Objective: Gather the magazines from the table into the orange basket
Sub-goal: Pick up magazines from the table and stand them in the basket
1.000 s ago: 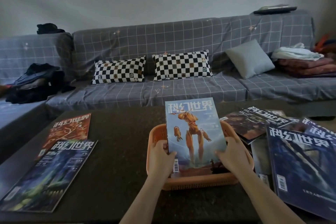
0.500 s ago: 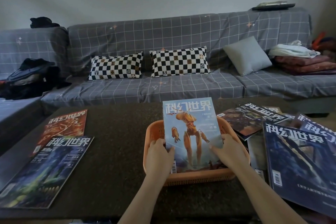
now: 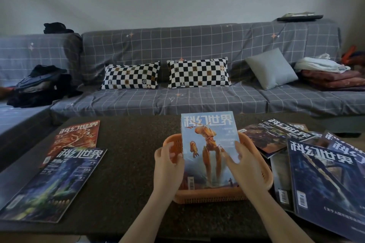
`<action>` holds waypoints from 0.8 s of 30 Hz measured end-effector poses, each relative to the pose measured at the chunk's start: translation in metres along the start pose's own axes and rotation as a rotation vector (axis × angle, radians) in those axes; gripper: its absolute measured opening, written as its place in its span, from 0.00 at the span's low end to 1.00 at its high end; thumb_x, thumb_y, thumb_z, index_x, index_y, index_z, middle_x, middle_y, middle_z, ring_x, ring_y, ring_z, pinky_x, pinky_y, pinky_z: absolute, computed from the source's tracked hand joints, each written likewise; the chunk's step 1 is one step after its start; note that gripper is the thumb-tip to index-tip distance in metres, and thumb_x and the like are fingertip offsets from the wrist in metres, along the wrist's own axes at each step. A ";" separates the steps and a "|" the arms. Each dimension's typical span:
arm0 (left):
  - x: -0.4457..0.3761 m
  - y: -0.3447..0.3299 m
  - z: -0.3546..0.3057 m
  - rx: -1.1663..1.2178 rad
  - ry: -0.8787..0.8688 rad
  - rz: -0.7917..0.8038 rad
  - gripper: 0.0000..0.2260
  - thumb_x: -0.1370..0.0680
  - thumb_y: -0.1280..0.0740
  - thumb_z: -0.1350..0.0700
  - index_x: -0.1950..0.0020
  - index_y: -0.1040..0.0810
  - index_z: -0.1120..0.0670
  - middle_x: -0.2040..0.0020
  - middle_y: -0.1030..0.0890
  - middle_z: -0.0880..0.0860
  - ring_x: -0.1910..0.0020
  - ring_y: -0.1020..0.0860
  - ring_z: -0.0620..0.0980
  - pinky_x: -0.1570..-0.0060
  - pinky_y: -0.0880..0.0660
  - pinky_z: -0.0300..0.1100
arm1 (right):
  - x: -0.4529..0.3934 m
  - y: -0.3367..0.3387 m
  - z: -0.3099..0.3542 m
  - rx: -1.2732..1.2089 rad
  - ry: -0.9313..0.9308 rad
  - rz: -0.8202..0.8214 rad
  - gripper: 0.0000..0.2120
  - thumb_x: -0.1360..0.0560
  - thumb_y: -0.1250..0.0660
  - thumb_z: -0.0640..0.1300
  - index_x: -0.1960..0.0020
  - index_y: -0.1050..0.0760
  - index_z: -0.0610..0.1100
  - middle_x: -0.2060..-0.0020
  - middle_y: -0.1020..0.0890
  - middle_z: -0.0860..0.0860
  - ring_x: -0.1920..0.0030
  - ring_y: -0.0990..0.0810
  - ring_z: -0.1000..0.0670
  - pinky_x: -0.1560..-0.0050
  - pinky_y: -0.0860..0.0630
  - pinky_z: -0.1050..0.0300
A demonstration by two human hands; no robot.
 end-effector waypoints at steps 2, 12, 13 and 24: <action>-0.003 0.016 0.000 0.031 0.001 -0.026 0.19 0.21 0.35 0.55 0.30 0.31 0.49 0.30 0.34 0.52 0.46 0.23 0.44 0.58 0.24 0.34 | 0.007 -0.013 0.020 -0.056 0.040 0.046 0.25 0.25 0.32 0.49 0.31 0.32 0.44 0.38 0.22 0.48 0.50 0.23 0.56 0.54 0.27 0.68; -0.026 0.127 0.051 0.000 -0.058 -0.201 0.11 0.21 0.35 0.58 0.41 0.26 0.44 0.42 0.27 0.48 0.54 0.23 0.39 0.66 0.27 0.31 | 0.029 -0.124 0.110 -0.141 0.151 0.323 0.14 0.25 0.34 0.52 0.39 0.28 0.53 0.50 0.21 0.58 0.55 0.23 0.61 0.60 0.29 0.72; -0.028 0.138 0.061 -0.010 -0.041 -0.218 0.11 0.21 0.36 0.58 0.43 0.27 0.43 0.44 0.27 0.48 0.55 0.23 0.40 0.67 0.28 0.32 | 0.033 -0.138 0.117 -0.170 0.164 0.351 0.14 0.25 0.33 0.51 0.40 0.27 0.53 0.53 0.21 0.60 0.56 0.23 0.63 0.61 0.30 0.72; -0.052 0.229 0.170 -0.079 0.116 -0.396 0.10 0.22 0.36 0.62 0.45 0.20 0.51 0.47 0.20 0.50 0.50 0.21 0.46 0.53 0.28 0.39 | 0.062 -0.290 0.157 -0.171 0.137 0.652 0.13 0.26 0.32 0.49 0.42 0.25 0.50 0.55 0.21 0.58 0.55 0.22 0.60 0.54 0.24 0.67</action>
Point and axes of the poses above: each hand's wrist, its own x-axis away from the middle knuckle, its own y-axis out of the back of the hand, z = x × y, the point moved 3 cm from there along -x, towards the middle knuckle
